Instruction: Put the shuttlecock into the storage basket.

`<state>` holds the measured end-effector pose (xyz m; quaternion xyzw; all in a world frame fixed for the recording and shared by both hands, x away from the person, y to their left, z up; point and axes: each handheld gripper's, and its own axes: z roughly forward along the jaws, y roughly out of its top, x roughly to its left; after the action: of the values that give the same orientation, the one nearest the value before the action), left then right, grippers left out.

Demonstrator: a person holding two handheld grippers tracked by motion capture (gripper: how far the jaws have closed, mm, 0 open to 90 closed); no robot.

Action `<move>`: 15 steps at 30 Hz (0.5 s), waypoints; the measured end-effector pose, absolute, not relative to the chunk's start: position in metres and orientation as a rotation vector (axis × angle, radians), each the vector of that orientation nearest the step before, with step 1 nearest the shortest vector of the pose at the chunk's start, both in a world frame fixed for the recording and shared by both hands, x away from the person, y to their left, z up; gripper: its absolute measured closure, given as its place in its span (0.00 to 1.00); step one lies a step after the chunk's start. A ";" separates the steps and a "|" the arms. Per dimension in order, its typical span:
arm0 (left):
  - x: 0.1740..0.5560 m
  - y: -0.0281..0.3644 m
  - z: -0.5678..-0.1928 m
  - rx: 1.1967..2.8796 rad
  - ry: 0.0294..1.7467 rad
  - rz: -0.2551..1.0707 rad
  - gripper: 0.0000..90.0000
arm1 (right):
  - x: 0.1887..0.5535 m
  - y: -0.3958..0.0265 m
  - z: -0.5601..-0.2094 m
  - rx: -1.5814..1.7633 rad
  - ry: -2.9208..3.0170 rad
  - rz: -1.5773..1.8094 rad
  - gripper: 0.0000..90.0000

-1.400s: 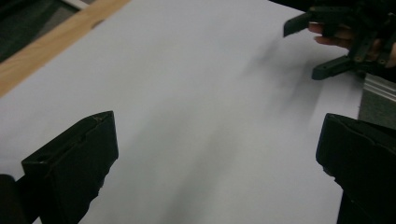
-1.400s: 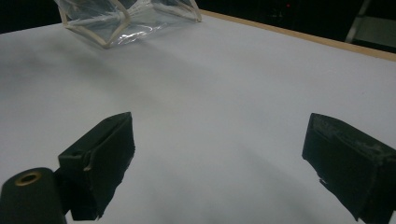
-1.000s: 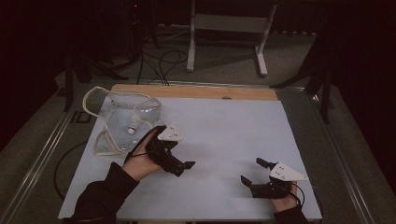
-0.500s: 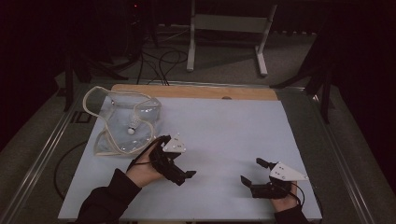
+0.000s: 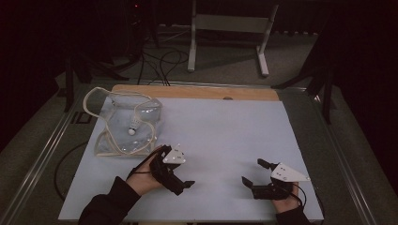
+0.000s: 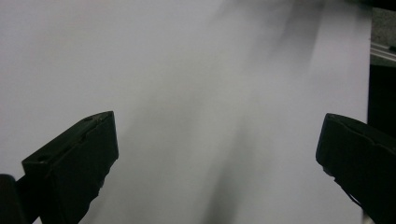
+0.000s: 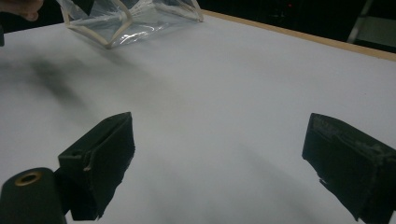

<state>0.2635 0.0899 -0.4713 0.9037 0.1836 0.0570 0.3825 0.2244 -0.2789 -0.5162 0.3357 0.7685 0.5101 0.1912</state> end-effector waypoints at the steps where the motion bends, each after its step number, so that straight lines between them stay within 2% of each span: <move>1: 0.263 0.091 -0.473 2.304 0.468 0.145 0.00 | 0.224 -0.279 -0.516 0.945 2.159 1.433 0.10; 15: 0.251 0.113 -0.493 2.274 0.466 0.140 0.00 | 0.224 -0.278 -0.516 0.943 2.159 1.431 0.10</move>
<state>0.2510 0.1129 -0.4928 0.8976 0.1840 0.0551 0.3969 0.2244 -0.2785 -0.5161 0.3358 0.7688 0.5095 0.1914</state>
